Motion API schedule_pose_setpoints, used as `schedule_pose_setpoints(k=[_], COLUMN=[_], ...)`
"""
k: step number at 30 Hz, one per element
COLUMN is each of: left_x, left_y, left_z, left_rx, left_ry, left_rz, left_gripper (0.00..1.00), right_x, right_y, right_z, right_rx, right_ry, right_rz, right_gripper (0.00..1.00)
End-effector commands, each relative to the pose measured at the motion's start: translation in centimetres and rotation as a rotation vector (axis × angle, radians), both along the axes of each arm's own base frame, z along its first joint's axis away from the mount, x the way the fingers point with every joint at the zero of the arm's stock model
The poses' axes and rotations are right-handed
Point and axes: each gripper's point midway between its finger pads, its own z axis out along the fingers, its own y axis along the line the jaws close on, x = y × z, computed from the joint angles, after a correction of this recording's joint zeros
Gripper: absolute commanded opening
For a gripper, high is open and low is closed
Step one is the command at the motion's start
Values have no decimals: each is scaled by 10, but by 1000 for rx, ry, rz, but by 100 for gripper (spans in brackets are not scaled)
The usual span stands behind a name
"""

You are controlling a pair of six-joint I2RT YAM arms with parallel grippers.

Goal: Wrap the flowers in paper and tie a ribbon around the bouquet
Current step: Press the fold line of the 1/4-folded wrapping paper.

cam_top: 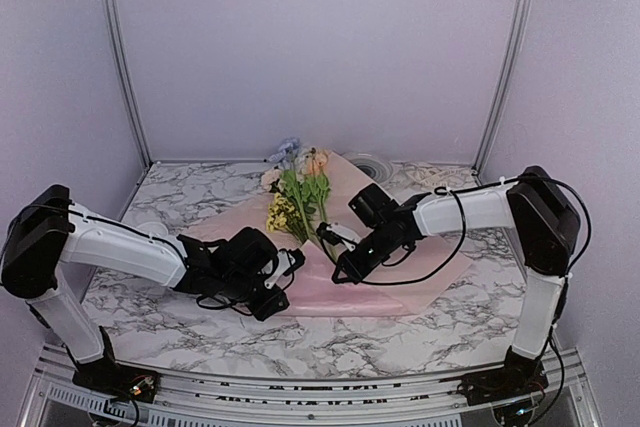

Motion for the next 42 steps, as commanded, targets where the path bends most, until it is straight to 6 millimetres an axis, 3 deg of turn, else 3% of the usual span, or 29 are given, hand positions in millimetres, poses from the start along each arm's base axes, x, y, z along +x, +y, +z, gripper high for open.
schedule_pose_setpoints(k=[1,6,13,17,19,23,26,27,29,31,33,34,39,42], left_x=[-2,-14,-19,-31,-33,-35,-36,-36,-36,-36,-34,-34,-34,-34], left_y=[6,25,32,41,42,40,39,39,39,38,36,36,38,44], left_z=[-17,-30,-47,-57,-58,-56,-56,-56,-56,-56,-54,-54,-51,-51], left_rx=[44,71,71,72,64,35,18,17,16,15,10,11,8,19], left_ry=[10,47,95,142,147,157,157,158,160,162,161,162,158,169], left_rz=[-15,7,26,27,27,30,32,34,37,40,43,45,62,89], left_gripper=[27,27,25,24,24,24,24,24,24,24,24,24,25,25], right_x=[10,13,18,26,37,53,49,42,9,-31,-60,-65,-69,-73], right_y=[3,-4,-7,-13,-25,-50,-63,-57,-15,31,53,56,47,26], right_z=[24,16,10,12,22,66,84,88,91,91,83,67,5,-26], right_rx=[37,-6,-41,-81,-139,-186,-291,-292,-161,95,238,229,143,53], right_ry=[-41,-54,-62,-83,-131,-262,-375,-387,-337,-183,-28,23,125,169], right_rz=[-24,-34,-51,-98,-160,-301,-362,-344,-207,-36,63,71,36,-4], right_gripper=[0,0,0,13,21,35,37,35,31,29,22,19,11,9])
